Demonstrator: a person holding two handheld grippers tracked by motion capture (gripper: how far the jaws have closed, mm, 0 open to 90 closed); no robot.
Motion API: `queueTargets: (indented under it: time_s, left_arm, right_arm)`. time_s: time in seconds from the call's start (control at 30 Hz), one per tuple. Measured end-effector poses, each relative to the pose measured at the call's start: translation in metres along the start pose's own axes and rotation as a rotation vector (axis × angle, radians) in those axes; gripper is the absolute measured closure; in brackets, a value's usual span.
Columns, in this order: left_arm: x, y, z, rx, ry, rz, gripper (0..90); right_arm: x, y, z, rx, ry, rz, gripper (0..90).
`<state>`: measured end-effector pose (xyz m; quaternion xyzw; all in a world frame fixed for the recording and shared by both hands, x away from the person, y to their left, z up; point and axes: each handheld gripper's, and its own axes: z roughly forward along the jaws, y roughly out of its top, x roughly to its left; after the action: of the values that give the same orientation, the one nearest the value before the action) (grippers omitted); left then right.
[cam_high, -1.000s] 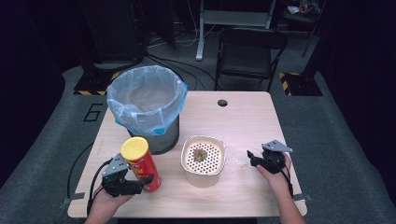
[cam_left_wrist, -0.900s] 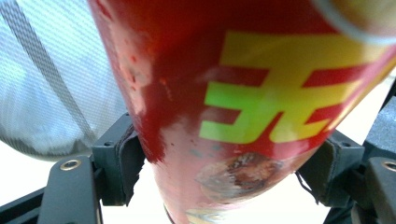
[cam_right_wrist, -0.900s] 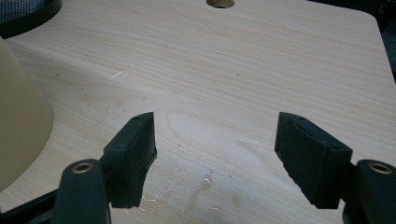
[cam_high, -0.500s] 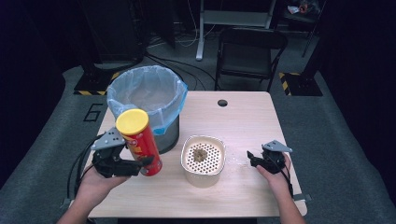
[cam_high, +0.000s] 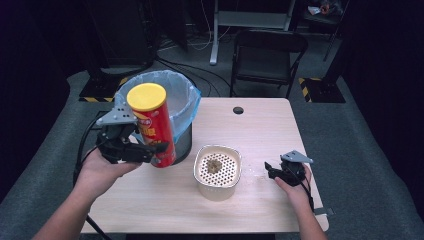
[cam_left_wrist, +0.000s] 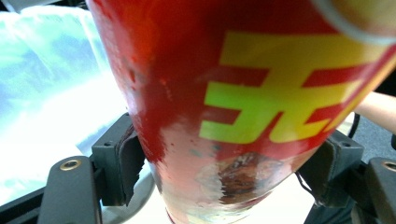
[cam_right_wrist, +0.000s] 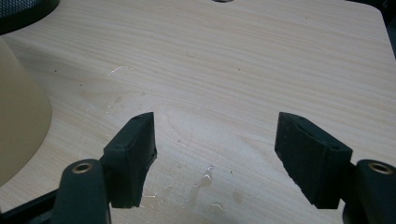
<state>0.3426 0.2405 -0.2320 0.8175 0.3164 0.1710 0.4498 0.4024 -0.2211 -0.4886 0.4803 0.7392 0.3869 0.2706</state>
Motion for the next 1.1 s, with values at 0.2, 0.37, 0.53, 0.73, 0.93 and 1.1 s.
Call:
queueTargets:
  time_s: [0.2,0.37,0.53,0.73,0.93,1.1]
  left_arm:
    - [0.005,0.026,-0.007,-0.016,0.005,-0.005,24.6]
    - [0.012,0.046,-0.010,-0.030,0.034,-0.009,24.6]
    - [0.024,0.058,-0.010,-0.038,0.053,-0.025,24.6]
    - [0.045,0.064,-0.001,-0.031,0.106,-0.065,24.6]
    - [0.068,0.067,0.009,-0.044,0.140,-0.125,24.6]
    - [0.082,0.069,0.018,-0.054,0.182,-0.165,24.6]
  right_arm:
    - [-0.001,0.000,0.000,-0.001,0.000,0.002,28.7]
    - [-0.001,0.000,0.000,0.002,0.000,0.000,28.7]
    - [0.000,-0.001,0.001,0.006,0.005,0.000,28.8]
    - [-0.001,-0.001,0.001,0.007,0.005,0.002,28.8]
    - [0.001,-0.001,0.003,0.016,0.011,-0.010,28.8]
    - [0.001,-0.001,0.004,0.015,0.012,-0.016,28.8]
